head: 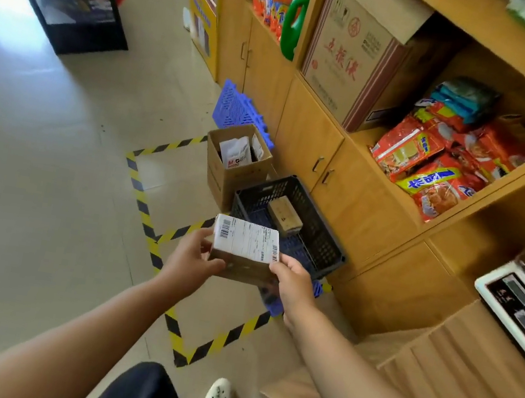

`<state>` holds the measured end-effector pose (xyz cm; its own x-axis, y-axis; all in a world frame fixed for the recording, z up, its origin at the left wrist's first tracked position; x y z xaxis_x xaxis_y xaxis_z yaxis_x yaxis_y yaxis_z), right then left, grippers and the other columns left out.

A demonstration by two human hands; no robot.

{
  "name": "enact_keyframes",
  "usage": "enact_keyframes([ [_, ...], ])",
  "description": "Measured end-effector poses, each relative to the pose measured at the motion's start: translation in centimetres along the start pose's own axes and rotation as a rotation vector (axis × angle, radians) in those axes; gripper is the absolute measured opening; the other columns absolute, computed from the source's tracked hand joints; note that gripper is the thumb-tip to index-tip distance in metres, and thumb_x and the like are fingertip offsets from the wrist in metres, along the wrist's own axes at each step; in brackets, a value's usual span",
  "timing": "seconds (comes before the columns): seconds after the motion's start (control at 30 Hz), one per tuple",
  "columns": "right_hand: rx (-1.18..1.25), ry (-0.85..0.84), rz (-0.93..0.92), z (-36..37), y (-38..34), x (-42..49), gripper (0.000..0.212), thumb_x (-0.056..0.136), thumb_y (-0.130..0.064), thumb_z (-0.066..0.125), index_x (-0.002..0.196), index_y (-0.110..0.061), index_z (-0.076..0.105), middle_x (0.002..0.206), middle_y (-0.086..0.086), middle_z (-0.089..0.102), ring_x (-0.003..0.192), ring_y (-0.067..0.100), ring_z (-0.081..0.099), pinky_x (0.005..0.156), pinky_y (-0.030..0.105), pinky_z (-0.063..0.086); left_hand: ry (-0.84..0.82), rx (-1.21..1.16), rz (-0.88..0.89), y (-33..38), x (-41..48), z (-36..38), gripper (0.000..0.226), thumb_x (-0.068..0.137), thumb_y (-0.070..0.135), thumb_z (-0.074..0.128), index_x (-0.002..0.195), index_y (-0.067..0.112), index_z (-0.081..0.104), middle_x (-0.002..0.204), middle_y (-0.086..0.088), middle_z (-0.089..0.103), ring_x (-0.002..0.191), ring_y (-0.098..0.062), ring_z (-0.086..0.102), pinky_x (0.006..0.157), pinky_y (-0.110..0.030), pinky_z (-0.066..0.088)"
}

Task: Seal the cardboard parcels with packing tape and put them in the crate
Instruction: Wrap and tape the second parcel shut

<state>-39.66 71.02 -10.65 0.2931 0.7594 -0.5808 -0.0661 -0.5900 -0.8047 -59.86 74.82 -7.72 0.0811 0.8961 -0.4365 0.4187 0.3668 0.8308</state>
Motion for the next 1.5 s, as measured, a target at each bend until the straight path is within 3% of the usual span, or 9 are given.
enact_keyframes([
  [0.1,-0.004,0.029,0.011,0.7,-1.7,3.8,0.028,0.091,-0.003,0.05,0.112,-0.019,0.06,0.095,-0.005,0.063,0.085,0.007,0.059,0.069,0.02,0.052,-0.005,0.022,-0.013,0.8,4.9,-0.7,0.044,0.087,0.007,0.062,0.127,0.018,0.049,0.106,0.001,0.057,0.102,-0.017,0.058,0.083,-0.035,0.054],
  [0.23,0.029,0.114,0.06,1.7,-3.3,8.7,0.026,0.09,-0.004,0.052,0.109,-0.019,0.062,0.1,-0.001,0.064,0.09,0.015,0.061,0.085,0.037,0.055,-0.044,0.113,-0.001,3.1,11.8,-1.4,0.034,0.092,0.013,0.057,0.125,0.02,0.051,0.101,0.003,0.058,0.096,-0.015,0.059,0.076,-0.028,0.048],
  [0.37,0.067,0.197,0.089,2.8,-5.4,12.8,0.027,0.091,0.0,0.049,0.103,-0.022,0.06,0.099,-0.001,0.063,0.09,0.015,0.06,0.085,0.037,0.055,-0.138,0.209,0.035,5.7,18.5,-2.1,0.022,0.092,0.014,0.057,0.109,0.029,0.052,0.107,-0.001,0.061,0.099,-0.019,0.06,0.084,-0.036,0.051],
  [0.6,0.116,0.304,0.226,5.2,-6.0,18.2,0.036,0.089,0.007,0.045,0.107,-0.019,0.062,0.099,0.0,0.062,0.1,0.023,0.062,0.092,0.044,0.051,-0.306,0.428,0.108,8.6,27.6,-1.7,0.036,0.091,0.009,0.052,0.078,0.042,0.047,0.081,0.018,0.052,0.086,-0.015,0.054,0.082,-0.035,0.046],
  [0.73,0.194,0.371,0.311,4.9,-3.8,21.1,0.028,0.089,-0.003,0.051,0.102,-0.024,0.065,0.112,0.015,0.067,0.103,0.033,0.063,0.094,0.05,0.049,-0.394,0.461,0.087,7.9,31.5,0.7,0.02,0.091,0.017,0.051,0.1,0.032,0.061,0.103,0.008,0.065,0.097,-0.016,0.059,0.079,-0.03,0.045],
  [0.87,0.174,0.373,0.382,3.6,-1.1,24.9,0.042,0.089,-0.012,0.053,0.131,-0.019,0.055,0.123,0.0,0.062,0.101,0.016,0.062,0.093,0.039,0.051,-0.44,0.508,0.03,6.5,35.3,4.2,0.012,0.096,0.027,0.049,0.104,0.026,0.058,0.097,0.0,0.063,0.088,-0.019,0.058,0.074,-0.031,0.042],
  [1.1,0.169,0.346,0.387,0.3,0.0,33.0,0.034,0.091,-0.004,0.049,0.118,-0.023,0.057,0.112,-0.004,0.063,0.093,0.01,0.058,0.075,0.023,0.048,-0.44,0.566,-0.057,3.2,43.5,10.7,0.016,0.092,0.023,0.055,0.108,0.02,0.058,0.099,0.002,0.066,0.084,-0.017,0.061,0.064,-0.026,0.041],
  [1.33,0.138,0.416,0.461,-3.0,6.4,41.5,0.041,0.096,-0.011,0.048,0.134,-0.023,0.051,0.13,-0.002,0.057,0.11,0.017,0.053,0.089,0.029,0.043,-0.594,0.619,-0.118,-3.0,50.6,19.8,0.079,0.089,0.015,0.059,0.151,0.028,0.013,0.092,0.007,0.065,0.089,-0.017,0.063,0.082,-0.034,0.051],
  [1.5,0.204,0.516,0.52,-4.5,14.5,49.0,0.04,0.1,-0.022,0.046,0.14,-0.026,0.045,0.139,0.0,0.049,0.111,0.019,0.051,0.095,0.034,0.046,-0.733,0.767,-0.071,-10.9,55.5,27.3,0.077,0.091,0.013,0.054,0.152,0.029,0.01,0.094,0.002,0.063,0.094,-0.02,0.063,0.08,-0.032,0.05],
])
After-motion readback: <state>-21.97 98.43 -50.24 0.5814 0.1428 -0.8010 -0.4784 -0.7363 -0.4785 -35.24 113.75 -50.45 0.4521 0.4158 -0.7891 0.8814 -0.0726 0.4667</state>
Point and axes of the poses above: each hand's wrist, its own x-axis towards the middle knuckle, its own z-axis out of the palm, y = z × x, the point moved 10 cm from there along x, towards the middle knuckle
